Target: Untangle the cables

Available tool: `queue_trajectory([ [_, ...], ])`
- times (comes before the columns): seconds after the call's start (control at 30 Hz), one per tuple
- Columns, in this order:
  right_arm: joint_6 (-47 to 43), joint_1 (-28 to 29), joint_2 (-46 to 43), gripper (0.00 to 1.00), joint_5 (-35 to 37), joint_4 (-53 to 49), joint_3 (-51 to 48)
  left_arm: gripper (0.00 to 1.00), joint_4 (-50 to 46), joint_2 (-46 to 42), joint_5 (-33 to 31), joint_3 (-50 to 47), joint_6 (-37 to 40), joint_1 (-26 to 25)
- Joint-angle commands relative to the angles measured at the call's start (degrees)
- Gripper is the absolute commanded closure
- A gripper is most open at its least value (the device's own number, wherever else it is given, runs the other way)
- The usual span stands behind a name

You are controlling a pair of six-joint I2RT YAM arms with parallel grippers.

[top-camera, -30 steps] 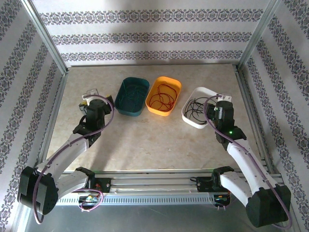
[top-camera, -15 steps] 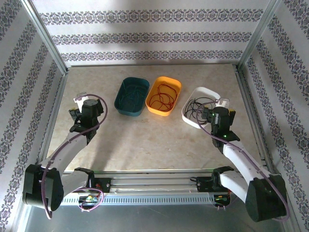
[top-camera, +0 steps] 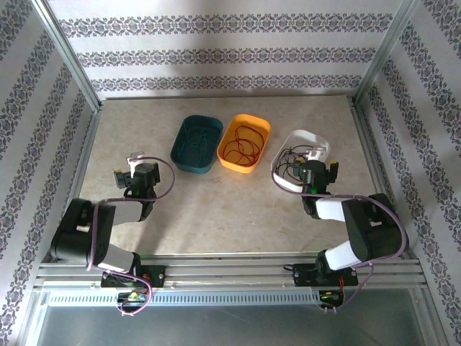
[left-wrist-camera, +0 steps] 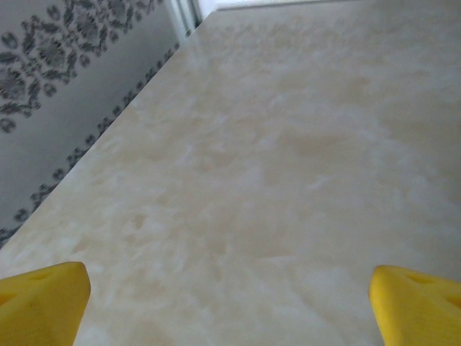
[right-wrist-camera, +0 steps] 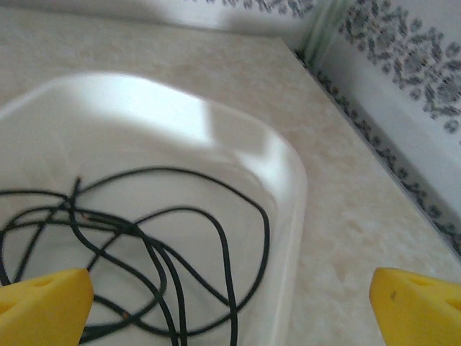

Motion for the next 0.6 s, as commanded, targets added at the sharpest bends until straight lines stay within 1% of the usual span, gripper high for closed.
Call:
queue_trajectory([
  [0.0, 1.8, -5.1, -0.8, 0.02, -14.5, 6.7, -1.5, 0.01, 8.1, -0.6, 6.0, 0.1, 2.1, 1.2],
  [0.03, 1.1, -6.1, 1.7, 0.02, -19.0, 8.5, -1.3, 0.01, 13.2, 0.7, 7.2, -1.2, 3.1, 1.6],
  [0.07, 1.1, -6.5, 4.6, 0.02, -21.4, 14.4, -1.4, 0.01, 19.3, 2.4, 7.4, -2.5, 4.8, 1.6],
  [0.13, 1.4, -7.2, 1.2, 0.02, -22.1, 5.0, 0.1, 0.01, 14.4, 0.5, 10.1, -2.3, 3.8, 1.7],
  [0.17, 1.6, -7.6, 2.5, 0.02, -22.8, 7.9, -0.2, 0.01, 15.4, 1.0, 12.4, -2.6, 4.3, 2.0],
  [0.2, 1.9, -7.7, 3.3, 0.02, -22.8, 10.9, -0.9, 0.01, 17.5, 2.5, 16.5, -2.7, 5.6, 2.2],
  [0.23, 1.9, -7.7, 2.9, 0.02, -22.7, 9.7, -0.7, 0.01, 18.0, 4.4, 19.8, -2.9, 5.7, 2.7],
  [0.27, 1.7, -7.7, 2.3, 0.02, -22.5, 7.9, -0.3, 0.01, 24.3, 8.1, 19.2, -2.8, 6.6, 3.2],
  [0.3, 1.7, -7.7, 2.2, 0.02, -22.4, 7.7, -0.3, 0.01, 20.0, 7.0, 19.3, -1.7, 5.6, 3.5],
  [0.33, 1.8, -7.7, 2.4, 0.02, -22.4, 8.3, -0.4, 0.01, 12.1, 4.5, 20.4, -0.2, 4.1, 4.0],
  [0.37, 1.9, -7.6, 2.5, 0.02, -22.3, 8.4, -0.4, 0.01, 14.8, 5.7, 21.5, -0.3, 3.6, 5.1],
  [0.4, 1.8, -7.6, 2.5, 0.02, -22.4, 8.2, -0.4, 0.01, 19.5, 7.2, 21.9, -1.1, 4.1, 5.7],
  [0.47, 1.7, -7.5, 2.5, 0.02, -22.2, 8.3, -0.4, 0.01, 12.1, 4.9, 22.7, 0.2, 2.6, 6.0],
  [0.53, 1.8, -7.5, 2.4, 0.02, -22.2, 8.3, -0.4, 0.01, 17.9, 6.7, 22.6, -0.9, 3.5, 6.1],
  [0.57, 1.8, -7.5, 2.4, 0.02, -22.1, 8.3, -0.4, 0.01, 15.4, 5.9, 22.7, -0.4, 3.0, 6.1],
])
